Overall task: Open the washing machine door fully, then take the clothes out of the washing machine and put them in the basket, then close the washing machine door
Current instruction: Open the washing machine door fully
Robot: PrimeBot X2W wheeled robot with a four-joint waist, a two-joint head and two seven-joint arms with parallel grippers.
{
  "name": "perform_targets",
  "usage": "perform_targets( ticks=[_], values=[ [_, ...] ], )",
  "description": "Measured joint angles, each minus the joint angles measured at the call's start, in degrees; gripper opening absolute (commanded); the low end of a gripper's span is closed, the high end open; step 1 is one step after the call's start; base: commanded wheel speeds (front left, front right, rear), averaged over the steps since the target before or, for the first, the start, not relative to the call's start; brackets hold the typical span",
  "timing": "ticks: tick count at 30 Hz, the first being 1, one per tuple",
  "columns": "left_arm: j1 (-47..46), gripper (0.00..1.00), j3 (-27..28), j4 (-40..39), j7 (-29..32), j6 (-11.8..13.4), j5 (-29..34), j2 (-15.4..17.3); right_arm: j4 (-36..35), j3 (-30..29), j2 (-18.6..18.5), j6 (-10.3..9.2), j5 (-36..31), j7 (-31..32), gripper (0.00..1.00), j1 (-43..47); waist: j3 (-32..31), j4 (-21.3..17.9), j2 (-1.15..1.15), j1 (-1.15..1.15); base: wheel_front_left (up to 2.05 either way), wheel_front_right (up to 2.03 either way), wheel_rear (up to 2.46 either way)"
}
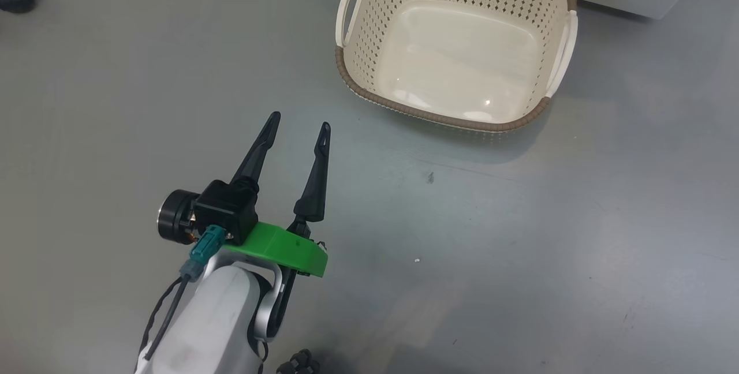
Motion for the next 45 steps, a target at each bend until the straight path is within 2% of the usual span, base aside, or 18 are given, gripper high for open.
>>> perform_targets(
  ticks=[21,45],
  values=[
    [0.1,1.00,-0.7,1.0,0.0,0.2,0.0,0.0,4.4,-0.5,0.0,-0.02,1.1,4.1,0.00,0.4,-2.7,-0.9,0.00,0.00,0.00,0.00,0.00],
    [1.6,1.00,-0.5,2.5,0.0,0.5,1.8,0.0,7.5,-0.8,0.6,-0.03,3.3,10.3,0.00,8.1,-8.1,-2.1,0.00,0.00,0.00,0.00,0.00]
  ],
)
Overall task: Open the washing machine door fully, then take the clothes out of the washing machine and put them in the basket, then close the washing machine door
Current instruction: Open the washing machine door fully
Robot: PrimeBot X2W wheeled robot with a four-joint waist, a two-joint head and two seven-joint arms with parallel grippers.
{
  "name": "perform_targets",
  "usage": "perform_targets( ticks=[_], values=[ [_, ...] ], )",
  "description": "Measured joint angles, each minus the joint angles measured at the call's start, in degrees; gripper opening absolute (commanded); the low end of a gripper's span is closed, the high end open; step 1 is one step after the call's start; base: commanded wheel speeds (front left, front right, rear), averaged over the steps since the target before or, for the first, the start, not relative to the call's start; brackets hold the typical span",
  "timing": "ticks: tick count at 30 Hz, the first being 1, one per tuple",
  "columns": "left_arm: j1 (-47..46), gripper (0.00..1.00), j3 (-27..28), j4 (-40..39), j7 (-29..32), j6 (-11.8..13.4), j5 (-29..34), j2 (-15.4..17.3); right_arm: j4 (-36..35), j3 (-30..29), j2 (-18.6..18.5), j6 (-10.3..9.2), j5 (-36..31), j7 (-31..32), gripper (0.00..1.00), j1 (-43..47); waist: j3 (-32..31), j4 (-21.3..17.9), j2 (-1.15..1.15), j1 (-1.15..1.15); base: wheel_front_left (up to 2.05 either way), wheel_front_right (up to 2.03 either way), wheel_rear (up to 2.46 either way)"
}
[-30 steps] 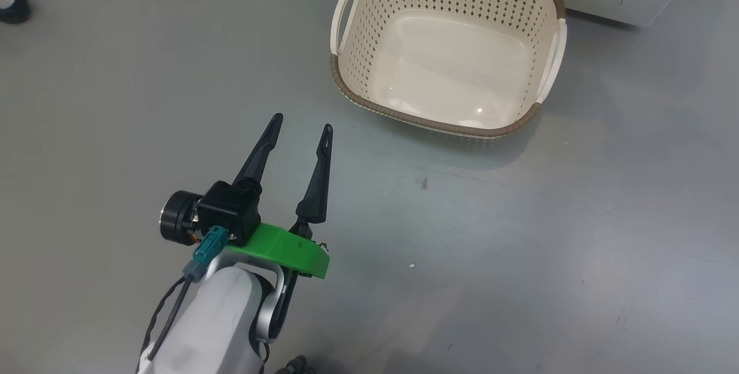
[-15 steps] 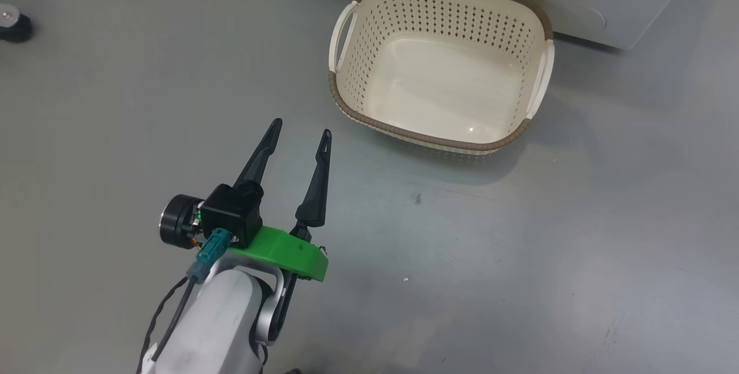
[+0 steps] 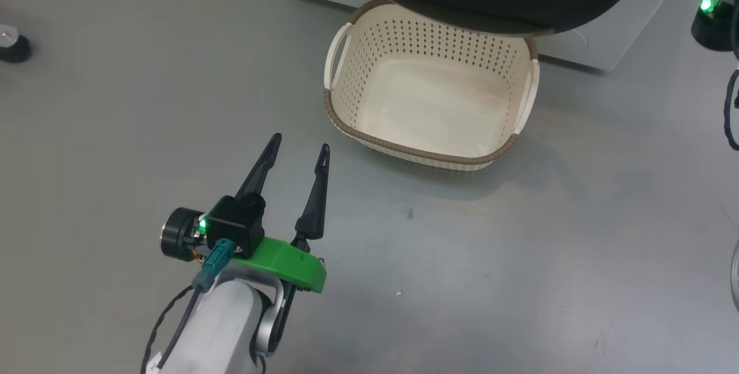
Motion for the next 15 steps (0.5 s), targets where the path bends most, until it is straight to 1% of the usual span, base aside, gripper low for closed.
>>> perform_targets(
  ticks=[5,15],
  values=[
    [0.8,1.00,0.1,0.5,0.0,0.0,0.6,0.0,0.1,-0.1,0.9,0.00,0.8,1.5,0.00,1.6,-1.2,-0.4,0.00,0.00,0.00,0.00,0.00],
    [1.6,1.00,0.2,0.7,0.0,0.0,0.9,0.0,0.1,0.1,1.5,0.00,1.3,3.5,0.00,3.5,-3.0,-1.0,0.00,0.00,0.00,0.00,0.00]
  ],
)
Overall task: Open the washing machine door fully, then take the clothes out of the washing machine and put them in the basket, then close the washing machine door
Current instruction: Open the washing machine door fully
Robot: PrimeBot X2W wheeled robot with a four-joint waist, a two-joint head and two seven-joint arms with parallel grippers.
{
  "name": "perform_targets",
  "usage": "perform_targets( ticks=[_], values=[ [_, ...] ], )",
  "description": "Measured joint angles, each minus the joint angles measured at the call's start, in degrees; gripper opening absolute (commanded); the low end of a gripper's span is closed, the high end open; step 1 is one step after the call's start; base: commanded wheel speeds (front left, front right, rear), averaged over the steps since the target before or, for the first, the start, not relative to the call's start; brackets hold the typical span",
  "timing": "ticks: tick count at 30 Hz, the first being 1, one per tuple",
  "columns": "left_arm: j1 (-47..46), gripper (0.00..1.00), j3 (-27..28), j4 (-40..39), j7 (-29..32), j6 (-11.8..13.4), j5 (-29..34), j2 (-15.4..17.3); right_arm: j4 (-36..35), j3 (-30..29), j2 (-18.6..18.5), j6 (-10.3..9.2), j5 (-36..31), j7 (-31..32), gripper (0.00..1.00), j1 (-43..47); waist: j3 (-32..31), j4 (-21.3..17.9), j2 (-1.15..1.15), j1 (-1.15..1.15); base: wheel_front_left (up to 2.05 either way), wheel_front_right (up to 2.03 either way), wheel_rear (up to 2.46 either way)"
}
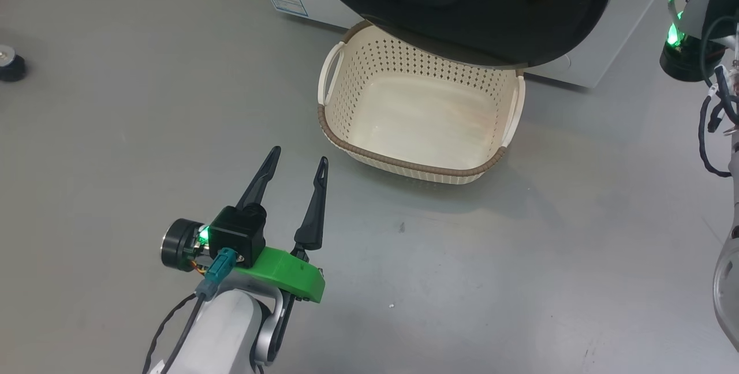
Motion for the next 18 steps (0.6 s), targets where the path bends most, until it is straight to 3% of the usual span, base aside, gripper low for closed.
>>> perform_targets(
  ticks=[18],
  values=[
    [0.7,1.00,0.2,-0.1,0.0,0.0,0.5,0.0,-1.0,-0.1,0.1,0.00,0.0,0.8,0.00,1.6,-0.9,-0.4,0.00,0.00,0.00,0.00,0.00]
  ],
)
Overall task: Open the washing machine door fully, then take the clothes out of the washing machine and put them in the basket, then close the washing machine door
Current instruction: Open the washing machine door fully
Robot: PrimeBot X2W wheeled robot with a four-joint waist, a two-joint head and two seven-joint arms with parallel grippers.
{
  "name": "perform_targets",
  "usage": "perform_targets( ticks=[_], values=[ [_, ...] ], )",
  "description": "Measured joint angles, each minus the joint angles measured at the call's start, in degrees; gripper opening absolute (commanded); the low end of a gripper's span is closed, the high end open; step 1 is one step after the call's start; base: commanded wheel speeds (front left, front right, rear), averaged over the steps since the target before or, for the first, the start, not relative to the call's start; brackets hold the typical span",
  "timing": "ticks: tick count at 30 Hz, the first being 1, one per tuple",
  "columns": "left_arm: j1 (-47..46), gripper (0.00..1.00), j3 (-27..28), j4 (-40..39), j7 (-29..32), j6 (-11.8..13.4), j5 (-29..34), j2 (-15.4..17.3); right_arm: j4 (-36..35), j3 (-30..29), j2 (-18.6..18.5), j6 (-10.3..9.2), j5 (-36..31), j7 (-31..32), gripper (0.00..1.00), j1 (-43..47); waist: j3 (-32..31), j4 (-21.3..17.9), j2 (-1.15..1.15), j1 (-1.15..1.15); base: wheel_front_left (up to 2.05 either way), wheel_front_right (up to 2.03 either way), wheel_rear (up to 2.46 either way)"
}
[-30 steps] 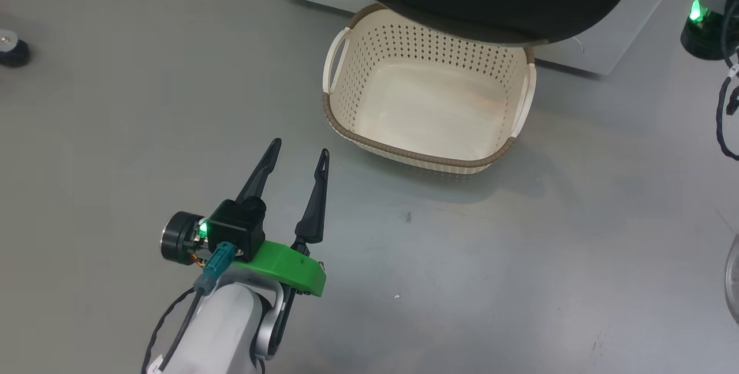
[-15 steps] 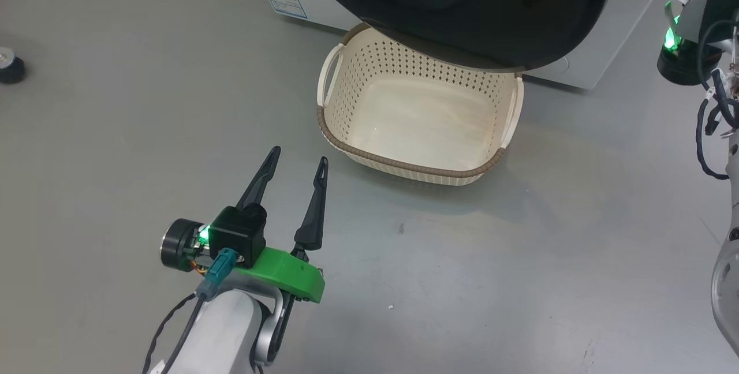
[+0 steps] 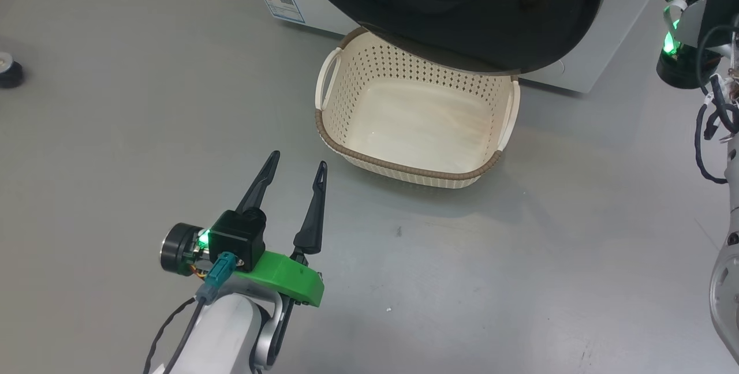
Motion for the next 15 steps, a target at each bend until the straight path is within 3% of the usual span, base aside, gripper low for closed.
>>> perform_targets(
  ticks=[4,10,15],
  values=[
    [0.1,1.00,0.5,-0.1,0.0,0.0,-0.2,0.0,-1.8,0.7,-0.7,1.26,-1.8,-2.4,0.00,0.2,-0.2,-0.1,0.00,0.00,0.00,0.00,0.00],
    [0.7,1.00,2.1,-0.2,0.0,0.0,-1.9,0.1,-4.7,5.3,-3.7,7.09,-9.1,-6.1,0.00,3.0,-1.3,-0.5,0.00,0.00,0.00,0.00,0.00],
    [1.0,1.00,3.4,0.1,0.0,0.0,-1.6,0.1,-7.0,9.5,-5.5,13.02,-15.2,-9.8,0.00,6.5,-2.5,-1.3,0.00,0.00,0.00,0.00,0.00]
  ],
)
